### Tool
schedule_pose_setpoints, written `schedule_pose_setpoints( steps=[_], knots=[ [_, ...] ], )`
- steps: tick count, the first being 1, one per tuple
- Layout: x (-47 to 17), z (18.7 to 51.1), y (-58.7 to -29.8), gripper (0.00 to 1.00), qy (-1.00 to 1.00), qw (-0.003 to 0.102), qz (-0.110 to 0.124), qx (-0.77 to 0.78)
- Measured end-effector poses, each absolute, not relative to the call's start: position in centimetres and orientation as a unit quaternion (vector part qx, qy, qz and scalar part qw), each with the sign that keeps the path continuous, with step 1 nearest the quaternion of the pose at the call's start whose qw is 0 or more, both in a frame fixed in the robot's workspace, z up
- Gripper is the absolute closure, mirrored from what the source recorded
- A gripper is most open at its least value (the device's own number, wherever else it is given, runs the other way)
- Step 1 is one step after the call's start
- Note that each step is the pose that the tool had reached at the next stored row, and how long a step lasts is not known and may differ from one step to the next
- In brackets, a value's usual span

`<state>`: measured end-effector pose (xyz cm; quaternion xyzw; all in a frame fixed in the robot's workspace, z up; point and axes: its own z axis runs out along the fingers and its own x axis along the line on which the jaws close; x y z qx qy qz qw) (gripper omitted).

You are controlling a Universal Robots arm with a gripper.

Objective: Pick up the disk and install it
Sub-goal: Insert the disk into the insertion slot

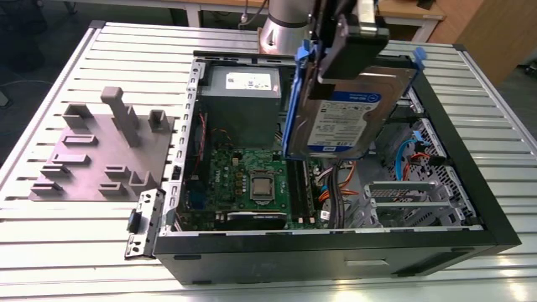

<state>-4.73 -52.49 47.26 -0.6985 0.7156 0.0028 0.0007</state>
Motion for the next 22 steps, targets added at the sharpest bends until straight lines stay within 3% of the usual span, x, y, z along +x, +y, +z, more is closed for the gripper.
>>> schedule_pose_setpoints(
  steps=[22],
  knots=[
    [-0.4, 46.7, -54.8, 0.64, 0.716, 0.0, 0.003, -0.699]
  ],
)
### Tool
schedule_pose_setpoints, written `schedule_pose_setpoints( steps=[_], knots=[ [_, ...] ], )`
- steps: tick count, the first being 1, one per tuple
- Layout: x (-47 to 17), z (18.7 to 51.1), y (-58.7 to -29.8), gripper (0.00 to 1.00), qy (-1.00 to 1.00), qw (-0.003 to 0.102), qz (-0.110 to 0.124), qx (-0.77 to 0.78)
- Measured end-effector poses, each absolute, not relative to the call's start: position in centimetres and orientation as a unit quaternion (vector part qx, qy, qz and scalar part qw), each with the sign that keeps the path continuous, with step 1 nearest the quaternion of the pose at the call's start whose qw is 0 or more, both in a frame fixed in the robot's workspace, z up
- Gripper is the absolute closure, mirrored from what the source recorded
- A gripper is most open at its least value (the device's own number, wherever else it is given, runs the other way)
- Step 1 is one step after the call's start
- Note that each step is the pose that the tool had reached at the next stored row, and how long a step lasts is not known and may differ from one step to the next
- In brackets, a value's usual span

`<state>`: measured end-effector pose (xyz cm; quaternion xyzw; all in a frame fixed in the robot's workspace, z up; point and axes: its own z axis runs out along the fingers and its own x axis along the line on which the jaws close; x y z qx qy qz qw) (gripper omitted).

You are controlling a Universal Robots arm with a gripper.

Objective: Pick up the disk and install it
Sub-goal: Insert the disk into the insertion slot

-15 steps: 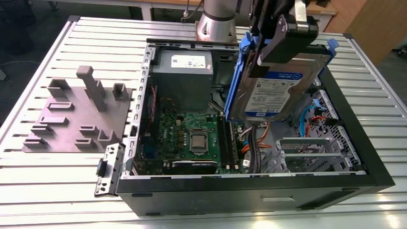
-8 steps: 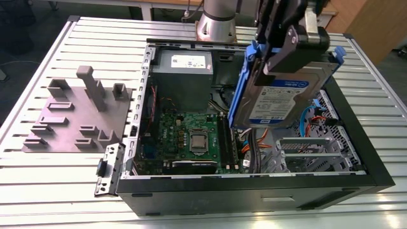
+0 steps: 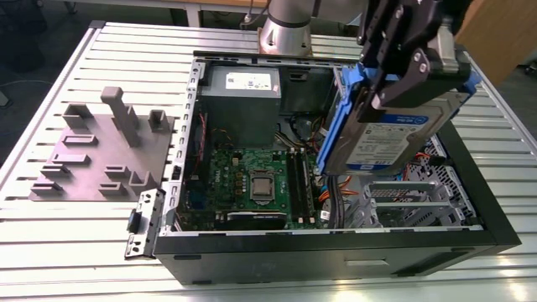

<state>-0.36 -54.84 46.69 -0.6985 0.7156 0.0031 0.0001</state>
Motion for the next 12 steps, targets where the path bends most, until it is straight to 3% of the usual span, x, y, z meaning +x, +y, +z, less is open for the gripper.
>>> schedule_pose_setpoints(
  steps=[12],
  knots=[
    [2.2, 45.8, -56.3, 0.64, 0.716, 0.0, 0.003, -0.699]
  ],
)
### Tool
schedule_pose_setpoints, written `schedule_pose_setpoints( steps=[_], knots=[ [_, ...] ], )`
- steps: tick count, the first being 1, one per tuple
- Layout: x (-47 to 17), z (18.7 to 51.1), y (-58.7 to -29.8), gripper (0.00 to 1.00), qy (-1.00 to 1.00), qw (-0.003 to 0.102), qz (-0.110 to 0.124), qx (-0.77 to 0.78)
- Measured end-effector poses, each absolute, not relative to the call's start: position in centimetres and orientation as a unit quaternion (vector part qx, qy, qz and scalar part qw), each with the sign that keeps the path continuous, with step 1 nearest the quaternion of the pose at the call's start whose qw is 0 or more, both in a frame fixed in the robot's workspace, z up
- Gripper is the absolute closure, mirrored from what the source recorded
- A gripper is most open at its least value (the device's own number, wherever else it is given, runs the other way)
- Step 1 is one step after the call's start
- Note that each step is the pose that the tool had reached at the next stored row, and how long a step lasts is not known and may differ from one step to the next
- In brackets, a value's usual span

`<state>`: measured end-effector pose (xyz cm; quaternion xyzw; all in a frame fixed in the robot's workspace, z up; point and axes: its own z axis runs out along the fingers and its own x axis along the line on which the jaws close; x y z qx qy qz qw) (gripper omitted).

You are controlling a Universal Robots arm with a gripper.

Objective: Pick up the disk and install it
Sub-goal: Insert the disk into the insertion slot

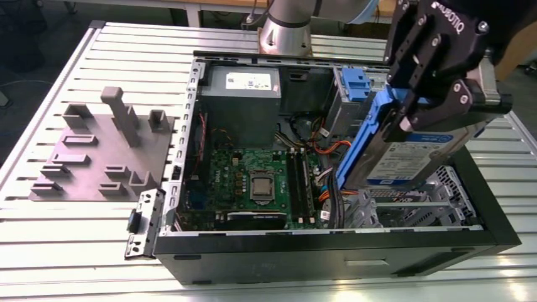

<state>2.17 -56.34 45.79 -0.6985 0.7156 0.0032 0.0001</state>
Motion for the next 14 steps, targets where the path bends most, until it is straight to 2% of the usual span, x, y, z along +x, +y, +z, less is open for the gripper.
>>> schedule_pose_setpoints(
  steps=[14],
  knots=[
    [2.89, 45.68, -56.35, 0.64, 0.716, 0.0, 0.003, -0.699]
  ],
)
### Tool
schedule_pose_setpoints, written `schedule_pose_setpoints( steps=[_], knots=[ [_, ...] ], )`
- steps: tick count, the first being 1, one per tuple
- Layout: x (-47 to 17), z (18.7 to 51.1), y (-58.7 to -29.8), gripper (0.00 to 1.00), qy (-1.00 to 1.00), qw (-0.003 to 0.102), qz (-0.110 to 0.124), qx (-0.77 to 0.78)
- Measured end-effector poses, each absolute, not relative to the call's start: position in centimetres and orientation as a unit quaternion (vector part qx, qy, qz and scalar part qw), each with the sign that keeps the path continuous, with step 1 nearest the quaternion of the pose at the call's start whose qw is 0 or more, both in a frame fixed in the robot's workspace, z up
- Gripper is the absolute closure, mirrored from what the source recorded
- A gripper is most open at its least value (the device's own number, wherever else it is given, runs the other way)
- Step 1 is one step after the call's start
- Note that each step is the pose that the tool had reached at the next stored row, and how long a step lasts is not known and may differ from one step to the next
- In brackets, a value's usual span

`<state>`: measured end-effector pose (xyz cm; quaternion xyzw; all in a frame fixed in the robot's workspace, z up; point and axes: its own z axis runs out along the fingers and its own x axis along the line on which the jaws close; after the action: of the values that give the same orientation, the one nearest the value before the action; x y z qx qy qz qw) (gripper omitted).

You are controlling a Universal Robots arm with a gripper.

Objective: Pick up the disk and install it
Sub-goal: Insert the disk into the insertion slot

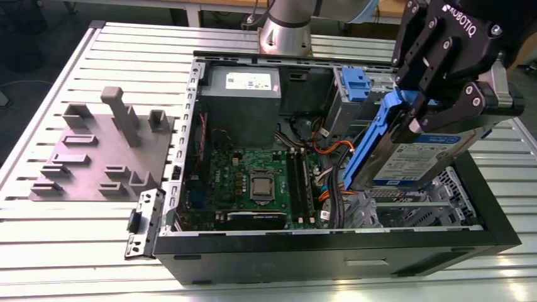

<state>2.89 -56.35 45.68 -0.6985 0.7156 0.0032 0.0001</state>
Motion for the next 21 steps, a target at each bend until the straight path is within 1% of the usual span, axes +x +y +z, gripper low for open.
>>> schedule_pose_setpoints(
  steps=[9, 21],
  knots=[
    [3.3, 45.4, -56.3, 0.64, 0.716, 0.0, 0.003, -0.699],
    [5.5, 45.2, -56.3, 0.64, 0.716, 0.0, 0.003, -0.699]
  ],
)
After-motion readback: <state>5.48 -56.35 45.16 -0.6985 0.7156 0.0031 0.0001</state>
